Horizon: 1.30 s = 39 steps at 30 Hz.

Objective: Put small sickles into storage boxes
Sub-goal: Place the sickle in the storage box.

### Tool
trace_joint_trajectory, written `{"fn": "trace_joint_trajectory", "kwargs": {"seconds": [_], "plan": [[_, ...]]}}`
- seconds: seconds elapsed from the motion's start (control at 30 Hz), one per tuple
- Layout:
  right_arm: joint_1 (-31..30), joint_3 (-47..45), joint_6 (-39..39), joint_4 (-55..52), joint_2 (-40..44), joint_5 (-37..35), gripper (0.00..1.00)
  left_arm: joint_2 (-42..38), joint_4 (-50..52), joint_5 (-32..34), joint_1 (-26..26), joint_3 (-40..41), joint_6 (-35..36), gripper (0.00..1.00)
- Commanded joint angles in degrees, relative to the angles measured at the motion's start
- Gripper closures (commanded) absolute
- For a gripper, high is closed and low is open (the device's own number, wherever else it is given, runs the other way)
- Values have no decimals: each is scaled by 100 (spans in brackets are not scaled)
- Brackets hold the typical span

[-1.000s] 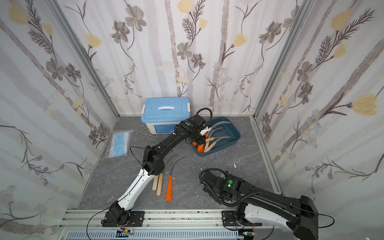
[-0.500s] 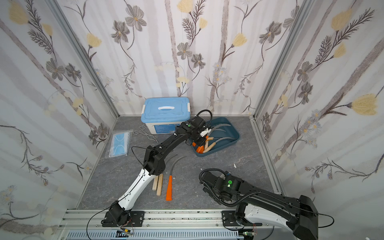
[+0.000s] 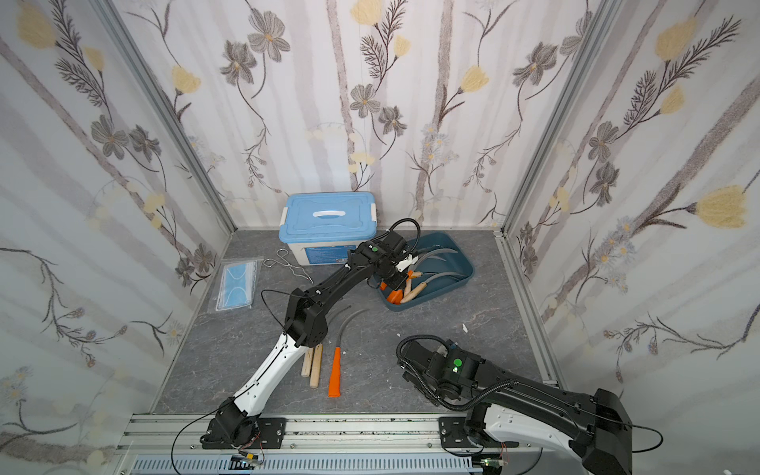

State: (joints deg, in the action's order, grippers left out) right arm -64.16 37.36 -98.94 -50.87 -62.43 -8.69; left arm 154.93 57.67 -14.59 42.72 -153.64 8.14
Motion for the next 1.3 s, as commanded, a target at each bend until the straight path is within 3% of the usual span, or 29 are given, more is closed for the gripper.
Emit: {"fn": "trace_joint_trajectory", "kwargs": {"seconds": [0.0, 1.27], "plan": [[-1, -30, -184, 85, 23, -96, 33, 54, 297, 106, 3, -26, 82, 78], [20, -192, -196, 104, 230, -175, 31, -95, 324, 268, 82, -34, 179, 71]]}}
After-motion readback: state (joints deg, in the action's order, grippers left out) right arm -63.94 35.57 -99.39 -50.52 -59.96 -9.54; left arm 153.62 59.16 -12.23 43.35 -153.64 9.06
